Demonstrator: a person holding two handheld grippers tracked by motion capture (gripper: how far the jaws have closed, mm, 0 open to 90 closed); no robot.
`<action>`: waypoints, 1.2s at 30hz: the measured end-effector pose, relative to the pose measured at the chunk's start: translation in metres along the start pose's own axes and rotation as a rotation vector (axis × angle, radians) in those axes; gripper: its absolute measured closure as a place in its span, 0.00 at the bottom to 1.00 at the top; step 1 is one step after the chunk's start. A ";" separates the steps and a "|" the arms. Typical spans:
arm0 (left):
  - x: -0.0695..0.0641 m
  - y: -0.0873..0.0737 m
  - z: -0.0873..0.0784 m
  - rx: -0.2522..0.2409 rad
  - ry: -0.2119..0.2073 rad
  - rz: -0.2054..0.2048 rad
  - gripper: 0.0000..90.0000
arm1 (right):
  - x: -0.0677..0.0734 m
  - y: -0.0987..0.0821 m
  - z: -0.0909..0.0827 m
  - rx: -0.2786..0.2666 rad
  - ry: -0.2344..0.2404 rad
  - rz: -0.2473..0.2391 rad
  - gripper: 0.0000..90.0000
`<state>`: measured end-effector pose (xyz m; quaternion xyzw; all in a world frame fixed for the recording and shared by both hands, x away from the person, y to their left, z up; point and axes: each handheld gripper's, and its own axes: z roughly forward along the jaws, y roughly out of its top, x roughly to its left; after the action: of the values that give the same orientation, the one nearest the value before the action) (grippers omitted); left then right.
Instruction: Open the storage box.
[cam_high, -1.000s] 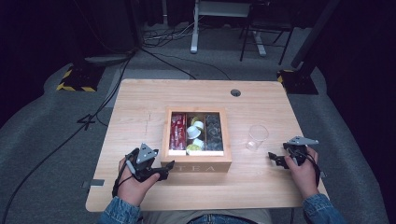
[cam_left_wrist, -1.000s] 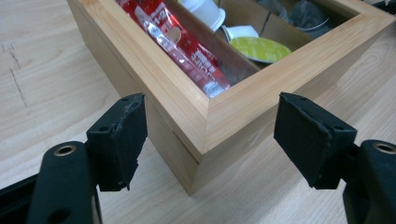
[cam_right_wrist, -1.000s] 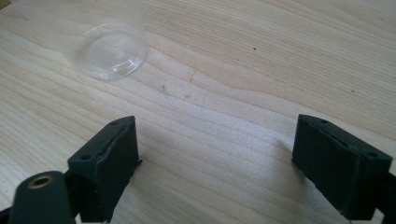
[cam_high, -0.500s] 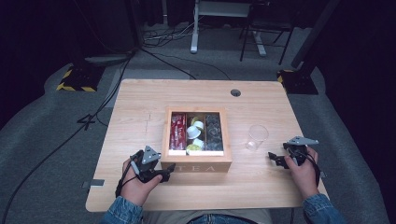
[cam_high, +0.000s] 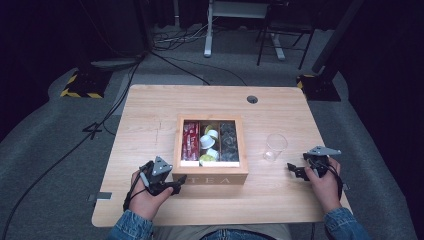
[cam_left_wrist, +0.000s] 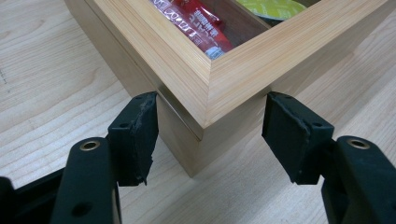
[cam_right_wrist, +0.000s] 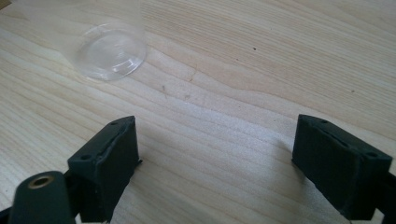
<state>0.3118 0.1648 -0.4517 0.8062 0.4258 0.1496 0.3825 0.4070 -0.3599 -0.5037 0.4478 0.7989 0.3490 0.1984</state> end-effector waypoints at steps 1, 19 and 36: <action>0.000 0.000 0.000 0.001 0.001 -0.001 0.41 | 0.000 0.000 0.000 0.000 0.000 0.000 0.16; -0.001 0.007 -0.006 0.009 0.020 0.054 0.49 | 0.008 0.015 -0.017 -0.040 0.042 -0.007 0.22; 0.003 0.019 -0.020 -0.077 0.018 0.043 0.59 | 0.046 0.050 -0.059 -0.129 0.149 -0.093 0.29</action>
<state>0.3131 0.1702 -0.4244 0.7984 0.4058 0.1814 0.4061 0.3746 -0.3250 -0.4277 0.3693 0.8074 0.4223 0.1829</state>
